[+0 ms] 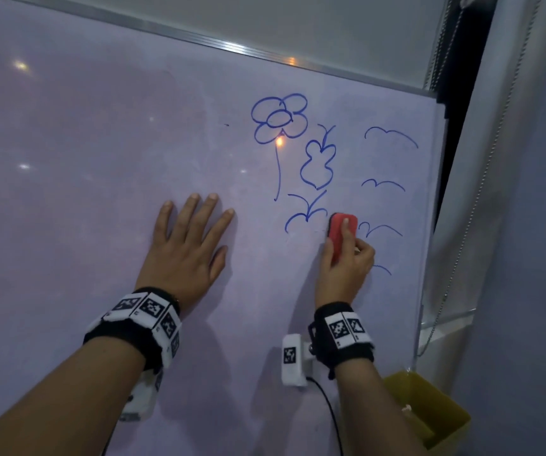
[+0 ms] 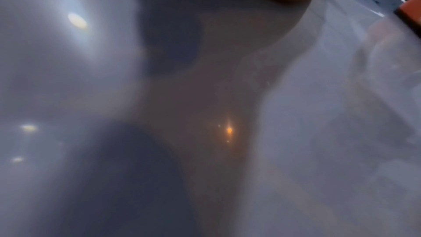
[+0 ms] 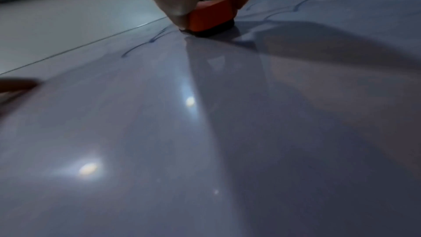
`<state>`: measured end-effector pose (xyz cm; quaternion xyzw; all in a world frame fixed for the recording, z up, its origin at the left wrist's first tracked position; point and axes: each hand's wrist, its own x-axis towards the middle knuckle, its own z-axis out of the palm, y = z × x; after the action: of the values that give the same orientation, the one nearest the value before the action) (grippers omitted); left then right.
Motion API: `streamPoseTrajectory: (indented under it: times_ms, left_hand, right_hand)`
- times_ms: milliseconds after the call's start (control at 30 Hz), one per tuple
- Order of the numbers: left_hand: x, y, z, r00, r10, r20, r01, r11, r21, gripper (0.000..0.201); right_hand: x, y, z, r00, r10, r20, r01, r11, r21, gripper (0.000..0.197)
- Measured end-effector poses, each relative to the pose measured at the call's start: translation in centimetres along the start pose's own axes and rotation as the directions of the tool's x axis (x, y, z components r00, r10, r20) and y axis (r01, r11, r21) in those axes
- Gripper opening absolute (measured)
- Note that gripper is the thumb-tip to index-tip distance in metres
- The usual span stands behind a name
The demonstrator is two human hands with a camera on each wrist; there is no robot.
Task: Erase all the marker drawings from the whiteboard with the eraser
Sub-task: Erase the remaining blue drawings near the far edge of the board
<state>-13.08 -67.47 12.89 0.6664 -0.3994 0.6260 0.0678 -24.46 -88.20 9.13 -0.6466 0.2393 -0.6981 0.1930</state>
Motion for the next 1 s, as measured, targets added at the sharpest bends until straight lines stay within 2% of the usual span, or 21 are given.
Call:
streamPoseTrajectory:
  times_ms: [33, 67, 133, 167, 200, 267, 300, 333, 400, 467, 500, 533, 600, 667, 733, 767, 800, 867, 900, 933, 1000]
  left_hand:
    - [0.0, 0.1, -0.1, 1.0, -0.003, -0.004, 0.003, 1.0, -0.003, 0.05]
    - [0.0, 0.1, -0.1, 1.0, -0.008, -0.006, 0.008, 1.0, -0.007, 0.05]
    - [0.0, 0.1, -0.2, 1.0, -0.017, -0.001, 0.017, 1.0, -0.013, 0.051]
    - [0.0, 0.1, -0.2, 1.0, -0.02, 0.002, 0.02, 1.0, -0.014, 0.051]
    - [0.0, 0.1, -0.2, 1.0, -0.02, 0.005, 0.02, 1.0, -0.012, 0.051]
    - [0.1, 0.1, -0.1, 1.0, -0.015, 0.01, 0.015, 1.0, -0.003, 0.05]
    - [0.1, 0.1, -0.1, 1.0, -0.013, 0.016, 0.013, 1.0, -0.001, 0.05]
    - [0.1, 0.0, 0.0, 1.0, -0.013, 0.022, 0.013, 1.0, -0.002, 0.05]
    - [0.0, 0.0, 0.1, 0.999, -0.019, 0.03, 0.02, 1.0, -0.003, 0.051]
    - [-0.1, 0.0, 0.2, 0.999, -0.022, 0.025, 0.022, 1.0, -0.005, 0.051]
    - [-0.1, 0.0, 0.2, 1.0, -0.021, 0.021, 0.022, 1.0, -0.008, 0.051]
    - [-0.1, 0.0, 0.3, 1.0, -0.021, 0.019, 0.021, 1.0, -0.011, 0.051]
    - [-0.1, 0.0, 0.3, 1.0, -0.016, 0.013, 0.016, 1.0, -0.012, 0.051]
    - [0.0, 0.0, 0.3, 1.0, -0.007, 0.003, 0.007, 1.0, -0.006, 0.051]
    - [0.0, 0.0, 0.3, 1.0, -0.006, -0.003, 0.006, 1.0, -0.003, 0.051]
    - [0.0, 0.0, 0.3, 1.0, -0.008, -0.003, 0.008, 1.0, -0.004, 0.051]
    - [0.0, 0.0, 0.2, 1.0, -0.01, -0.002, 0.01, 1.0, -0.006, 0.051]
    - [-0.1, 0.1, 0.1, 1.0, -0.015, 0.008, 0.015, 1.0, -0.01, 0.051]
    - [-0.1, 0.1, 0.1, 1.0, -0.016, 0.016, 0.016, 1.0, -0.011, 0.051]
    - [0.0, 0.1, 0.0, 1.0, -0.015, 0.022, 0.015, 1.0, -0.01, 0.051]
    - [0.0, 0.0, 0.0, 0.999, -0.018, 0.032, 0.018, 1.0, -0.006, 0.051]
  right_hand:
    - [-0.7, -0.9, 0.2, 0.997, -0.068, 0.029, 0.068, 0.998, 0.003, 0.047]
    - [-1.5, -1.6, 0.1, 0.978, -0.191, 0.078, 0.192, 0.981, 0.001, 0.044]
    - [-2.2, -1.9, -0.5, 0.888, -0.422, 0.183, 0.434, 0.9, -0.033, 0.04]
    - [-1.6, -1.4, -0.8, 0.858, -0.472, 0.203, 0.491, 0.87, -0.049, 0.04]
    - [-0.9, -0.6, -1.0, 0.868, -0.462, 0.184, 0.479, 0.875, -0.063, 0.039]
    - [0.6, 0.2, -1.2, 0.953, -0.292, 0.08, 0.294, 0.955, -0.026, 0.036]
    - [0.8, 0.1, -1.1, 0.977, -0.207, 0.046, 0.207, 0.978, 0.009, 0.036]
    - [0.6, -0.4, -0.9, 0.983, -0.181, 0.032, 0.18, 0.983, 0.037, 0.036]
    - [-0.7, -2.1, -0.6, 0.955, -0.283, 0.093, 0.275, 0.957, 0.088, 0.037]
    - [-1.8, -2.5, -0.7, 0.856, -0.47, 0.214, 0.456, 0.883, 0.114, 0.036]
    - [-1.7, -2.1, -1.0, 0.818, -0.519, 0.248, 0.509, 0.854, 0.108, 0.034]
    - [-1.2, -1.5, -1.1, 0.822, -0.505, 0.265, 0.499, 0.861, 0.093, 0.031]
    - [0.1, -0.6, -1.3, 0.909, -0.348, 0.231, 0.343, 0.937, 0.063, 0.028]
    - [0.8, -0.5, -0.9, 0.981, -0.172, 0.09, 0.167, 0.984, 0.057, 0.034]
    - [0.0, -1.8, -0.3, 0.991, -0.135, 0.027, 0.132, 0.989, 0.073, 0.037]
    - [-0.7, -2.8, -0.1, 0.985, -0.161, 0.062, 0.154, 0.983, 0.103, 0.037]
    - [-1.1, -3.3, 0.0, 0.958, -0.259, 0.127, 0.242, 0.961, 0.132, 0.037]
    - [-0.8, -3.3, -0.7, 0.869, -0.431, 0.241, 0.416, 0.902, 0.112, 0.031]
    - [0.2, -2.9, -1.2, 0.867, -0.427, 0.256, 0.41, 0.904, 0.118, 0.024]
    - [1.1, -2.2, -1.7, 0.892, -0.387, 0.231, 0.363, 0.921, 0.141, 0.021]
    - [2.8, -0.2, -1.8, 0.978, -0.167, 0.121, 0.156, 0.983, 0.098, 0.031]
